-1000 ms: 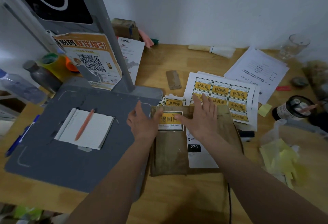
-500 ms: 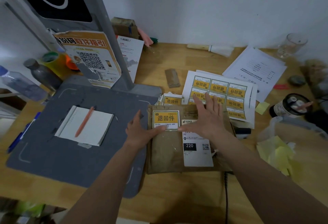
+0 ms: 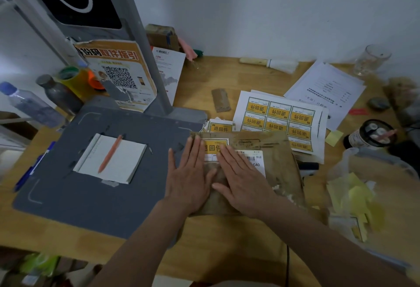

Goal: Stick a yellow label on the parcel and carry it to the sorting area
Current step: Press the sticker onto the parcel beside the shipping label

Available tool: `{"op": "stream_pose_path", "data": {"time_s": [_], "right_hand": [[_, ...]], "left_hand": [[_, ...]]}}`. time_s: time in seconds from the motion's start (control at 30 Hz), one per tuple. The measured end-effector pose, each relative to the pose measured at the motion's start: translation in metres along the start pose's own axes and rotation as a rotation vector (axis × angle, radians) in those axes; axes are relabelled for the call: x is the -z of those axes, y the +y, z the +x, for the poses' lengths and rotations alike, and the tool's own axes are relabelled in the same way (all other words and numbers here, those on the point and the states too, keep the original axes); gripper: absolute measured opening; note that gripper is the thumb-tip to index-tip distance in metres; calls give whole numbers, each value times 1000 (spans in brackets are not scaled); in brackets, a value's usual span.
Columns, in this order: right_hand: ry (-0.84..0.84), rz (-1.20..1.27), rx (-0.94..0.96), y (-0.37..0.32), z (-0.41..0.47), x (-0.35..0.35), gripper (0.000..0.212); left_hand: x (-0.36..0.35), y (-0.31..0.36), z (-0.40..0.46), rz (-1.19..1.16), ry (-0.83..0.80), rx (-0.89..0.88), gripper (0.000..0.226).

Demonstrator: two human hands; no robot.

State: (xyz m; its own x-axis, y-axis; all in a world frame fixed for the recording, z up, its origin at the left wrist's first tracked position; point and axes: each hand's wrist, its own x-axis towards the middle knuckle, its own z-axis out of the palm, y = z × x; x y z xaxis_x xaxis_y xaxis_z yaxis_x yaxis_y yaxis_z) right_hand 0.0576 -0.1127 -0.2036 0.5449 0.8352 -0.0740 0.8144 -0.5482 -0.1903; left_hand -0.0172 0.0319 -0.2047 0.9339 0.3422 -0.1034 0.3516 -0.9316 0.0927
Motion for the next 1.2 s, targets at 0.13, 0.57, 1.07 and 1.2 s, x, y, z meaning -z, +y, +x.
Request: {"op": "stream_pose_path", "data": {"time_s": [0.13, 0.57, 1.07, 1.2], "right_hand": [[-8, -46, -60, 0, -3, 0, 79], [-106, 3, -44, 20, 3, 21, 88], [523, 583, -679, 50, -28, 44, 39], [264, 879, -1019, 71, -41, 43, 54]], "left_hand": [[-2, 2, -5, 3, 5, 81, 87], [7, 5, 3, 39, -60, 80, 83], [33, 19, -4, -791, 262, 470, 51], [30, 16, 0, -881, -39, 638, 57]]}}
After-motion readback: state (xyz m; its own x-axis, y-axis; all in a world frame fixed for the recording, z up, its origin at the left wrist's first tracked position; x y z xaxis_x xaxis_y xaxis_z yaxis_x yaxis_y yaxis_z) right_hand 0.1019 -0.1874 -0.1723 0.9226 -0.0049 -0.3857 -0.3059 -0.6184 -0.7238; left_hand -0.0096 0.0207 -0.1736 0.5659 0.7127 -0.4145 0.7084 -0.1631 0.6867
